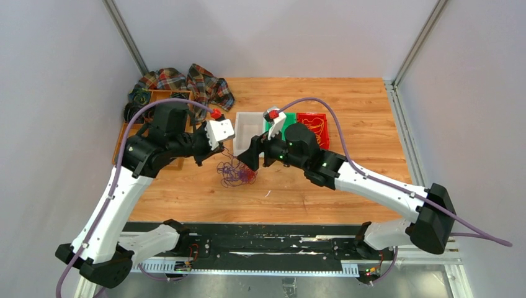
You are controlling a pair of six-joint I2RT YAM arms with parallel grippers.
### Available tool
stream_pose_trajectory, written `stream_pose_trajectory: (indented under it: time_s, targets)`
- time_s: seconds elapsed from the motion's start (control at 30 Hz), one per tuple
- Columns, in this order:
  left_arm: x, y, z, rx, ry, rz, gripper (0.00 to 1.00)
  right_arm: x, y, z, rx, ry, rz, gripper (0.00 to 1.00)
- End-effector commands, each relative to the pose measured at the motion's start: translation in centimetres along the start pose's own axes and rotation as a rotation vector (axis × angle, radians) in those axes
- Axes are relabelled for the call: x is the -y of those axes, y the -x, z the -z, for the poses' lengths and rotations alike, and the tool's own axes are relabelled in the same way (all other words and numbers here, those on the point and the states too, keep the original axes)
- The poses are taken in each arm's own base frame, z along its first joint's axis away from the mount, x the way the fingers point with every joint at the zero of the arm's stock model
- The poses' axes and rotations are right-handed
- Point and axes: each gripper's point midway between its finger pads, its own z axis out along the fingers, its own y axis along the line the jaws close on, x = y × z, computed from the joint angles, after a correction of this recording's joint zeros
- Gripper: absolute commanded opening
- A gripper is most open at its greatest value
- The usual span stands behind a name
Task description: Untangle the cables
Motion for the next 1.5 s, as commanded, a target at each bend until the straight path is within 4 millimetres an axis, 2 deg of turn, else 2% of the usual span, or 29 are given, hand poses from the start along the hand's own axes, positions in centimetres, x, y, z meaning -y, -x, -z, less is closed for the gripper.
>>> stream_pose_trajectory:
  time_s: [0.0, 0.2, 0.33, 0.43, 0.53, 0.63, 0.77, 0.87, 1.0, 1.2, 1.33, 1.47]
  targets:
    - [0.2, 0.9, 1.4, 0.009, 0.024, 0.032, 0.00, -2.9, 1.8, -1.1, 0.048, 0.082, 0.062, 0.75]
    - [0.1, 2.0, 2.2, 0.037, 0.036, 0.052, 0.00, -4.1, 1.8, -1.9, 0.057, 0.098, 0.104, 0.74]
    - [0.0, 2.1, 2.3, 0.037, 0.043, 0.062, 0.00, -4.1, 2.8, -1.5, 0.087, 0.066, 0.146, 0.72]
    - [0.5, 2.8, 2.3, 0.068, 0.008, 0.059, 0.00, -3.2, 3.7, -1.4, 0.105, -0.026, 0.178, 0.69]
    - [0.5, 3.6, 2.1, 0.083, -0.012, 0.095, 0.01, -2.0, 4.2, -2.4, 0.117, -0.105, 0.182, 0.69]
    - [0.7, 3.9, 2.5, 0.097, -0.009, 0.087, 0.00, -0.7, 3.6, -3.9, 0.077, -0.174, 0.188, 0.72]
    - [1.4, 4.8, 3.7, 0.139, -0.023, 0.068, 0.00, 0.2, 3.5, -4.8, 0.092, -0.218, 0.178, 0.70]
    - [1.6, 5.7, 4.7, 0.164, -0.015, 0.070, 0.00, 0.9, 2.9, -5.1, 0.093, -0.247, 0.162, 0.68]
    - [1.6, 6.7, 6.0, 0.202, 0.007, 0.057, 0.01, 1.3, 1.1, -5.1, 0.070, -0.245, 0.118, 0.66]
    - [1.7, 7.7, 6.7, 0.231, 0.007, 0.055, 0.00, 1.1, -1.5, -6.0, 0.037, -0.206, 0.061, 0.65]
    - [1.2, 8.5, 7.2, 0.246, 0.029, 0.028, 0.00, 0.8, -3.2, -6.6, 0.031, -0.177, 0.011, 0.64]
    - [0.2, 10.1, 8.1, 0.275, 0.060, 0.010, 0.00, 1.6, -5.3, -7.3, -0.012, -0.204, -0.009, 0.62]
